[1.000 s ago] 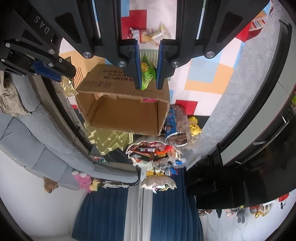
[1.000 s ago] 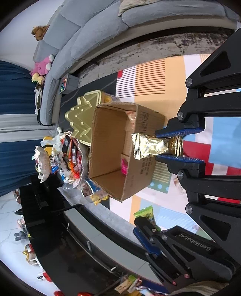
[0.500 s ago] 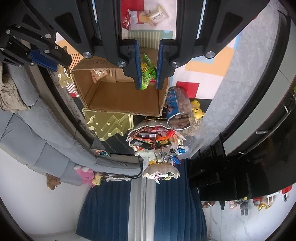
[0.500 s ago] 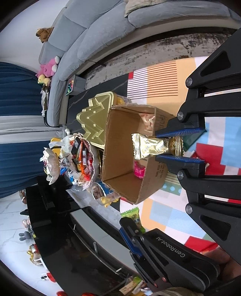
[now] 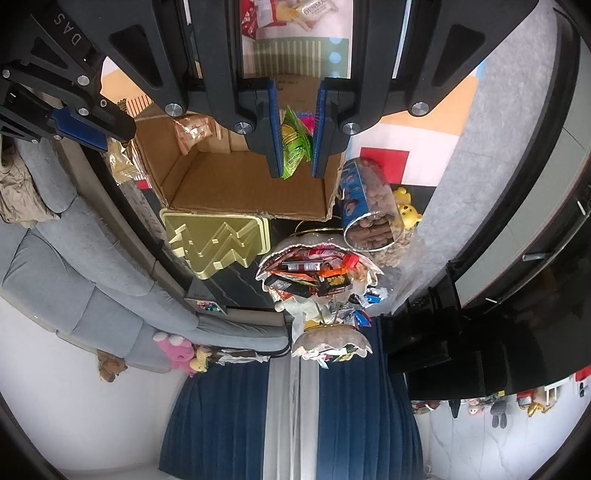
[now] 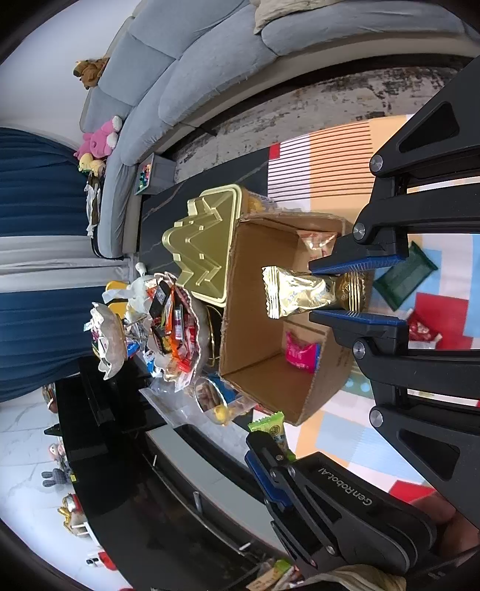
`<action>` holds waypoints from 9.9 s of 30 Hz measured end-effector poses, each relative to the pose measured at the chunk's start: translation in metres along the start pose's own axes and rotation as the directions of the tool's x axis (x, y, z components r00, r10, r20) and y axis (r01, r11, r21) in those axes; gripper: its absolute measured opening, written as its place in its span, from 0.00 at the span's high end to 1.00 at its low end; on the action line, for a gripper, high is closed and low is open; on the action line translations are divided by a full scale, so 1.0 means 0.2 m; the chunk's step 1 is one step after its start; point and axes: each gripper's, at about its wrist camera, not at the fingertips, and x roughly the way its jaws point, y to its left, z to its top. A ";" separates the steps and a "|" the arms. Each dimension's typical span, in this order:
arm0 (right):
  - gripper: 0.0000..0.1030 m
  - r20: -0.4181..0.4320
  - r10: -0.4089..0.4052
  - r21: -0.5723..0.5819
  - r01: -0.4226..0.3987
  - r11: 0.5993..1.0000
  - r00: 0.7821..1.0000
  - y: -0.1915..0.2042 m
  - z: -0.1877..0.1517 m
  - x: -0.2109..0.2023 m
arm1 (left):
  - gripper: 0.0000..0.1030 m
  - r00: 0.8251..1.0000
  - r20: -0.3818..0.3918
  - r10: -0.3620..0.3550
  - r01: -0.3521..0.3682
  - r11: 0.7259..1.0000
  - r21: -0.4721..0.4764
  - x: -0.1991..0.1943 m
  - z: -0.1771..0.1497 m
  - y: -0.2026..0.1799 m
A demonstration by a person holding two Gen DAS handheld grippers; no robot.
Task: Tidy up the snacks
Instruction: 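Lift both held candies and carry them over the cardboard box, then open both tools to drop the candies into the box, then withdraw both open tools from the box toward the remaining snacks, then grasp the DENMAS cheese-ball packet with the left tool while the right tool grasps the red candy, then lift both held snacks and carry them over the cardboard box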
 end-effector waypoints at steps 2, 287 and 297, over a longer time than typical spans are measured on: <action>0.80 0.002 -0.001 -0.001 0.001 1.000 1.000 0.00 0.02 0.02 | 0.84 1.000 0.000 -0.004 0.004 1.000 0.001 0.03 0.02 0.00; 0.78 -0.253 0.027 0.141 0.009 0.990 0.967 0.07 -0.60 0.20 | 0.71 0.891 -0.428 -0.149 0.216 0.970 0.112 -0.01 -0.69 0.10; 0.78 -0.177 0.019 0.101 -0.001 0.995 0.984 0.06 -0.55 0.03 | 0.71 0.930 -0.349 -0.117 0.163 0.981 0.106 -0.15 -0.56 0.05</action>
